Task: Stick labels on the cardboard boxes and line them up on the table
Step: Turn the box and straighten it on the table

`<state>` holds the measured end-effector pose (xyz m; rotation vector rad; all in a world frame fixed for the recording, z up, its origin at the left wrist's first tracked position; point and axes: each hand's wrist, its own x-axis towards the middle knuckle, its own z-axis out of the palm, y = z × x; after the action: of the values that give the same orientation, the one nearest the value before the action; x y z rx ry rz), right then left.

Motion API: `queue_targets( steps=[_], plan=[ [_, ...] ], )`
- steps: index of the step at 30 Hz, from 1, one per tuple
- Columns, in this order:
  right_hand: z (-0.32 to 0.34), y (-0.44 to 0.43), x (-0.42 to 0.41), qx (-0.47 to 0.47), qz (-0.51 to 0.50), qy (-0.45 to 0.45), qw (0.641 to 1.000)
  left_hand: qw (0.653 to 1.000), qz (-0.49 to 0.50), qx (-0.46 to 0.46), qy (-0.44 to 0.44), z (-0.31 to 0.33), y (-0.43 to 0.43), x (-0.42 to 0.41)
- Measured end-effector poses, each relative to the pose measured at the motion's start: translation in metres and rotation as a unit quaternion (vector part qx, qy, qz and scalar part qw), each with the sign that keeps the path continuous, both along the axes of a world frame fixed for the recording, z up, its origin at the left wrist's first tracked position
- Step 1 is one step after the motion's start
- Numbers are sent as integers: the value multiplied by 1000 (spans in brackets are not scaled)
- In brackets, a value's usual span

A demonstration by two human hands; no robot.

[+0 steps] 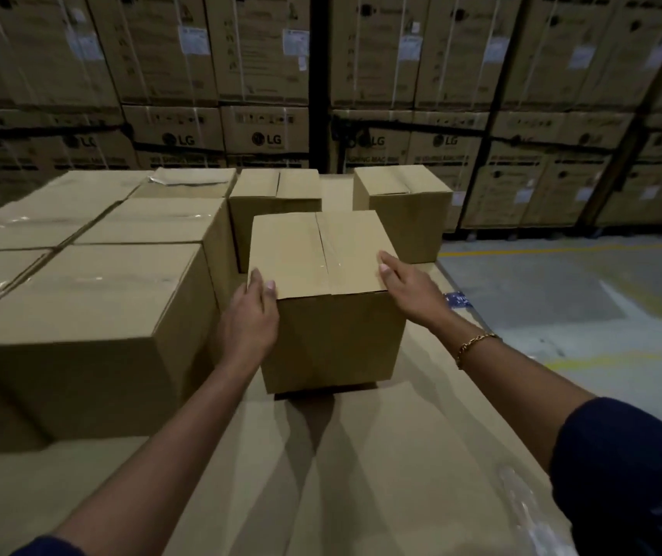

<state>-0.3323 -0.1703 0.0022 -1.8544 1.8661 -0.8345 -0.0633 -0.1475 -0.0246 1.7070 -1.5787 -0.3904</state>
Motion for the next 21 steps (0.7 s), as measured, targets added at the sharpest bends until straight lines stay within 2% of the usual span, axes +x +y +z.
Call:
queue_targets(
  steps=[8,12,17,21],
  plan=[
    [-2,146,-16,21,-22,-12,999,1000,-2,28,3,-9,145,-21],
    [-12,196,-31,42,-22,-36,998,998,-25,42,-33,-18,199,-26],
    [-23,228,-34,40,-12,-49,998,998,-11,42,-53,-24,232,-28],
    [-15,234,-29,61,-16,-43,997,997,-38,54,-36,-20,231,-22]
  ],
)
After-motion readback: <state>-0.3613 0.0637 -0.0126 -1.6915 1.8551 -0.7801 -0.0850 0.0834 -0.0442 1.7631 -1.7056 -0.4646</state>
